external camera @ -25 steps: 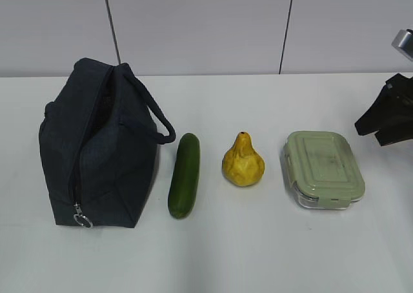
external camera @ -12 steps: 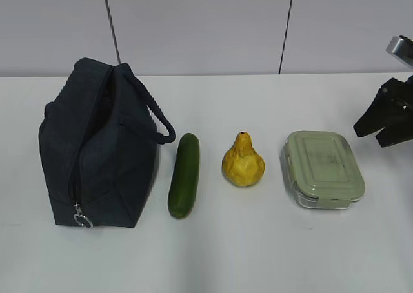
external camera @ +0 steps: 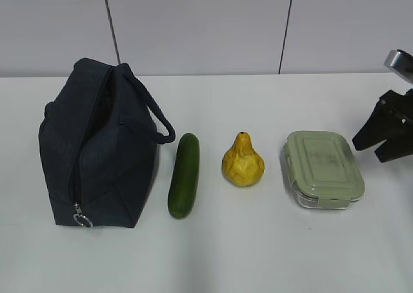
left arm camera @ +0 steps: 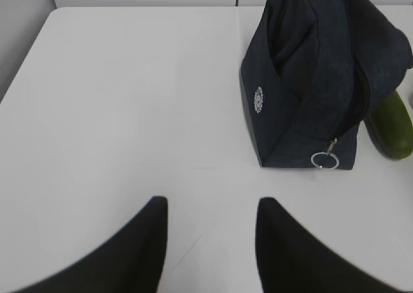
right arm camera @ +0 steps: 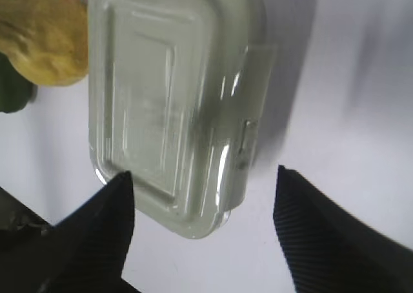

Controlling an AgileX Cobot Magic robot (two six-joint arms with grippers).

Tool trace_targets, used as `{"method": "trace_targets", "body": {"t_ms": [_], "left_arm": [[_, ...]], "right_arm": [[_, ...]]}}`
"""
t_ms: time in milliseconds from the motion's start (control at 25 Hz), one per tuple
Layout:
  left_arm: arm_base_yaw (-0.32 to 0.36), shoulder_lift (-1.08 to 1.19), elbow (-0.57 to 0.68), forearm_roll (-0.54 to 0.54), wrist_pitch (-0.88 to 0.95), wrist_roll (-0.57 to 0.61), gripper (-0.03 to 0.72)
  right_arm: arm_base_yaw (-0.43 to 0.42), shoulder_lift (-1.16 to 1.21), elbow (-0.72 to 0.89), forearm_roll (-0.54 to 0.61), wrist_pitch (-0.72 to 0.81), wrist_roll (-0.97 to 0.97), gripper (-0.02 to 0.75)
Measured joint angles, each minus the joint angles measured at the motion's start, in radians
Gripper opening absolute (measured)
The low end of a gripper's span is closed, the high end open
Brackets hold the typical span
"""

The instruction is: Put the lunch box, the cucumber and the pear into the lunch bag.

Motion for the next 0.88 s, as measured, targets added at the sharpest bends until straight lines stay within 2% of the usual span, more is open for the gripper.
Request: {"method": "trace_targets", "body": {"t_ms": [280,560,760,880], "left_arm": [[0.0,0.0,0.0,0.0,0.0,0.0,0.276],[0.0,0.0,0.0,0.0,0.0,0.0,0.276],[0.0,0.0,0.0,0.0,0.0,0.0,0.276],[0.0,0.0,0.0,0.0,0.0,-0.001,0.276]], "right_arm": [[0.0,-0.003,0.134,0.059,-0.022,-0.087,0.531],[0.0,-0.004,0.136,0.082,-0.066,-0.113,0.613],[0.0,-0.004,0.136,0.103,-0.121,-0.132,0.617],[0.0,-0.004,0.136,0.155,-0.134,-0.165,0.617]]}}
